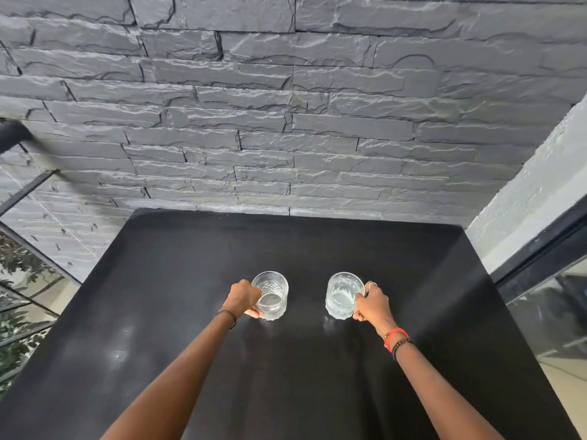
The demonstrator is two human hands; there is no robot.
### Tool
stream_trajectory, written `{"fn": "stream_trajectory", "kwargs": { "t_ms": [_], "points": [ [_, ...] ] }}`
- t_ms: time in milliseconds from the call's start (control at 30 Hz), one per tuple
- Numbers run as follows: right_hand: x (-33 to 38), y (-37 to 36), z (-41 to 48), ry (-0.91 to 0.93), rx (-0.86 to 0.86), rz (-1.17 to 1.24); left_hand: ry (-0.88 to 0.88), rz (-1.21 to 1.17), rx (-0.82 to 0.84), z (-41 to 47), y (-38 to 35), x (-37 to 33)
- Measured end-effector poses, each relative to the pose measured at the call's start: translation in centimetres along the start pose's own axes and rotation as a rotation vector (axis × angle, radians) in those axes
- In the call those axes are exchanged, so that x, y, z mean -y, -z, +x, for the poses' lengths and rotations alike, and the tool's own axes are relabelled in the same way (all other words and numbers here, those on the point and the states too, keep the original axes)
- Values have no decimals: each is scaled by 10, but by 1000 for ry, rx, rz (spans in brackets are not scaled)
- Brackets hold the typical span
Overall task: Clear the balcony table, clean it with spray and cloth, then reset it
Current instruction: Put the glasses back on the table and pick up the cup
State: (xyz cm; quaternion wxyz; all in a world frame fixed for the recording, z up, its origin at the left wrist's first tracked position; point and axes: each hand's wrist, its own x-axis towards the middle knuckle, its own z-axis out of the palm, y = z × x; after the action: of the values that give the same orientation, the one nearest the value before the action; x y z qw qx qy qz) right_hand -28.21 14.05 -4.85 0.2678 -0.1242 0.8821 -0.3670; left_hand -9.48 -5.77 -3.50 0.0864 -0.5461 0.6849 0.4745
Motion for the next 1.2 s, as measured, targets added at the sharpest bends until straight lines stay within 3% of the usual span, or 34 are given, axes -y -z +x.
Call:
{"fn": "stream_trajectory", "kwargs": {
  "t_ms": [333,500,633,800,933,1100,1200],
  "points": [
    [0,1,-1,-54,59,37,18,-85,-26,2,-4,-2],
    [6,9,-4,-90,144,-4,-139,-22,-123,-2,-2,10],
    [20,25,-12,-77,70,-154,-202,-52,-145,-14,7,22],
    [49,17,-35,166,-146,-540,-177,-142,-288,-45,35,63],
    [85,-15,-69,365,-178,-553,-183,-214,-414,-76,55,102],
    [122,-96,-152,607,161,-481,-141,-450,-610,-129,73,183],
    [125,-146,-214,676,256,-434,-127,-501,-708,-162,78,238]
  ]
}}
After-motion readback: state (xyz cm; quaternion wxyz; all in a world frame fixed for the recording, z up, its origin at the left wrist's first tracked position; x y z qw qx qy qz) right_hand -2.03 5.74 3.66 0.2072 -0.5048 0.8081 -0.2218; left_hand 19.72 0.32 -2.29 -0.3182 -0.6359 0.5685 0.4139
